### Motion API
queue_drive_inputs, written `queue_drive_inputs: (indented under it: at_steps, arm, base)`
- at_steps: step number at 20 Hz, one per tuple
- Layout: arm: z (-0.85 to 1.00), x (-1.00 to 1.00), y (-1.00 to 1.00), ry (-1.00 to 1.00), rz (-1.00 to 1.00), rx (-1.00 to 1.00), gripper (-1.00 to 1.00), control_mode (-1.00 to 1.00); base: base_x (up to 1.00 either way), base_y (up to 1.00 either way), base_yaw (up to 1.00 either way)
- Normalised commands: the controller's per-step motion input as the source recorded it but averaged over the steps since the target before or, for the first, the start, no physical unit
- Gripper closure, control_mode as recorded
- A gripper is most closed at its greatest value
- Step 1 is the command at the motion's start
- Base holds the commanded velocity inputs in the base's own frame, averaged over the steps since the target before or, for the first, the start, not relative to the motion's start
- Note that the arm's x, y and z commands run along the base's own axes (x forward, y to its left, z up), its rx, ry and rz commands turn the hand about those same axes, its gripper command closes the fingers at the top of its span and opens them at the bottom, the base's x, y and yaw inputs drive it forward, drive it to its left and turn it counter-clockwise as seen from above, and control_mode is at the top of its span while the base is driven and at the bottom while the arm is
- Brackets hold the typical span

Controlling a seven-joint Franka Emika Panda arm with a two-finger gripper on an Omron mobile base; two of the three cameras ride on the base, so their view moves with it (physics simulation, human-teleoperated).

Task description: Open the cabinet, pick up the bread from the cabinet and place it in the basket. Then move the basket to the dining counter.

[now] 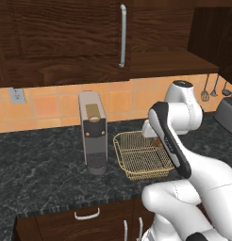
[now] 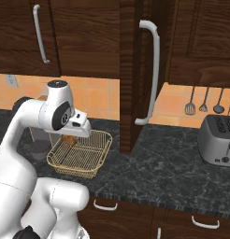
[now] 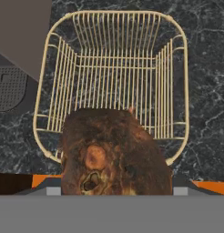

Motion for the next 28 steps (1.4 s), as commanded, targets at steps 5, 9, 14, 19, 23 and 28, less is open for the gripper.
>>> queue_drive_inputs:
  at_steps: [5, 9, 14, 19, 23, 28]
  arm:
    - [-0.94, 0.20, 0.00, -0.06, 0.05, -0.03, 1.00, -1.00]
    - [-0.69, 0.46, 0.00, -0.18, 0.03, -0.09, 1.00, -1.00]
    - [-0.47, 0.57, -0.02, -0.12, 0.01, -0.01, 1.00, -1.00]
    - [-0.34, 0.32, 0.00, -0.03, 0.01, 0.00, 1.00, -1.00]
    - [-0.25, 0.17, 0.00, 0.00, 0.00, 0.00, -1.00, -1.00]
    - [-0.05, 0.06, 0.00, 0.00, 0.00, 0.05, -1.00, -1.00]
  base:
    - [0.00, 0.00, 0.00]
    - [0.00, 0.00, 0.00]
    - [0.00, 0.00, 0.00]
    - [0.00, 0.00, 0.00]
    - [0.00, 0.00, 0.00]
    - [0.00, 0.00, 0.00]
